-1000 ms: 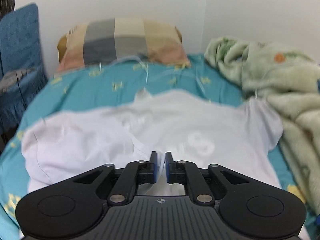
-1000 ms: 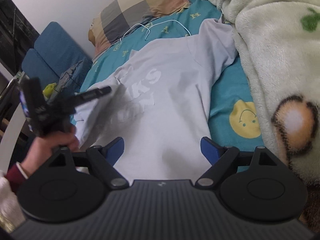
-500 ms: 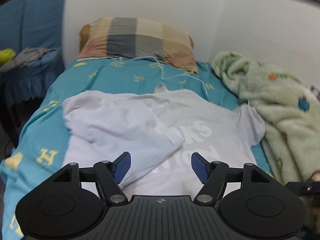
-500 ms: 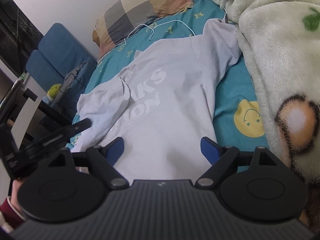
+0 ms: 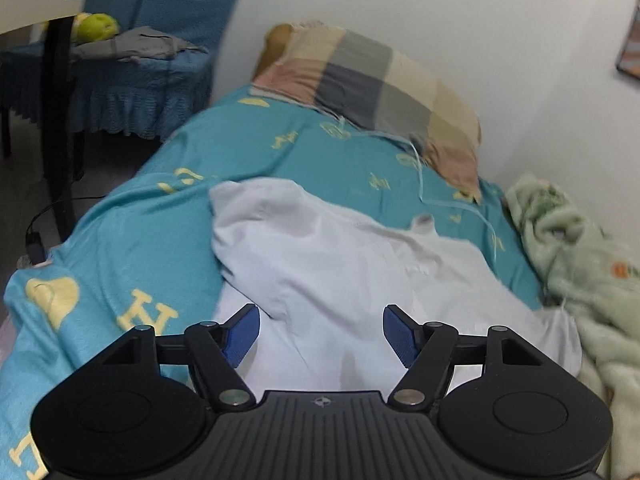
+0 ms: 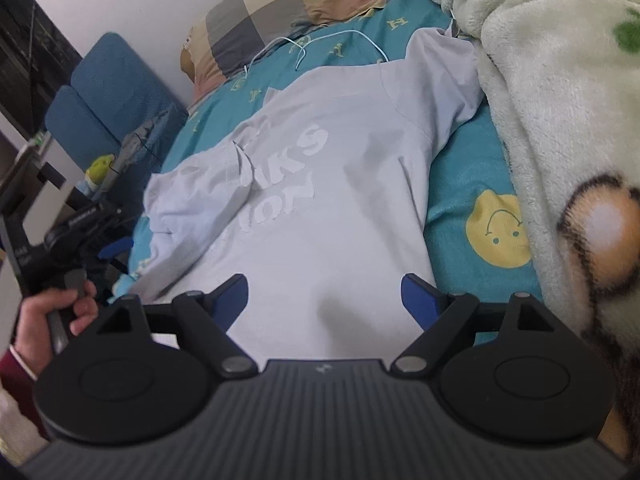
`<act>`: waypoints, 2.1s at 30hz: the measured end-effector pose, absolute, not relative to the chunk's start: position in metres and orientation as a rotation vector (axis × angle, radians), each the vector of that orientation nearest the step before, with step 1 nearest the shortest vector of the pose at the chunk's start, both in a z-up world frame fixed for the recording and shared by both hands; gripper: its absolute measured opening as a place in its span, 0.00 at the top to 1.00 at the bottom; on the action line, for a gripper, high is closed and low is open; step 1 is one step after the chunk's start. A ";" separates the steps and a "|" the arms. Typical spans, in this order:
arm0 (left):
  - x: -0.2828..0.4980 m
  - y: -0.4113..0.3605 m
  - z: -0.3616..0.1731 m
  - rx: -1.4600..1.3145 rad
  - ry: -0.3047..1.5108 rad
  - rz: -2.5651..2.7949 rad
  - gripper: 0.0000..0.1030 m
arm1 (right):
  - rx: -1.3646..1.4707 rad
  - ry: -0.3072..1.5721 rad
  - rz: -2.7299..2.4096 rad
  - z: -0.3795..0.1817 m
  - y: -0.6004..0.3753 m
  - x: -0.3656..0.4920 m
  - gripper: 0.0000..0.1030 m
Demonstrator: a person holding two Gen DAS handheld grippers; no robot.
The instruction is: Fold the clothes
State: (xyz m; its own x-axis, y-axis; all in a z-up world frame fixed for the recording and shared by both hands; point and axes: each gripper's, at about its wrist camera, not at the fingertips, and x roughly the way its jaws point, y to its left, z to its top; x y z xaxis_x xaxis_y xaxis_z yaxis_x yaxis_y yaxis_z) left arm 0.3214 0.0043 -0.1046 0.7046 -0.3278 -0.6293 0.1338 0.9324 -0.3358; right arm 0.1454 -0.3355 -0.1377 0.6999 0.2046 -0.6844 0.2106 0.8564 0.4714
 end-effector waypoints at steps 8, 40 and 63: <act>0.253 0.023 -0.077 -0.158 0.865 -0.334 0.31 | 0.572 0.806 0.130 -0.137 -0.320 0.148 0.17; 0.070 -0.032 -0.071 0.530 1.366 -0.528 0.96 | 0.534 0.885 0.447 -0.122 -0.252 0.101 0.18; 0.056 0.003 -0.111 0.166 1.335 -0.458 0.32 | 0.885 0.998 0.530 -0.188 -0.186 0.259 0.27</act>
State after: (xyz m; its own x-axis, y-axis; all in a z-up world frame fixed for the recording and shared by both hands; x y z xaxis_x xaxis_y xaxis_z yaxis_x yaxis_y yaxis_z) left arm 0.0564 0.0030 -0.1108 0.1606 -0.2249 -0.9611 0.4122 0.9000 -0.1417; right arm 0.2587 -0.1857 -0.1879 0.4643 0.7364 -0.4921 0.0049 0.5535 0.8328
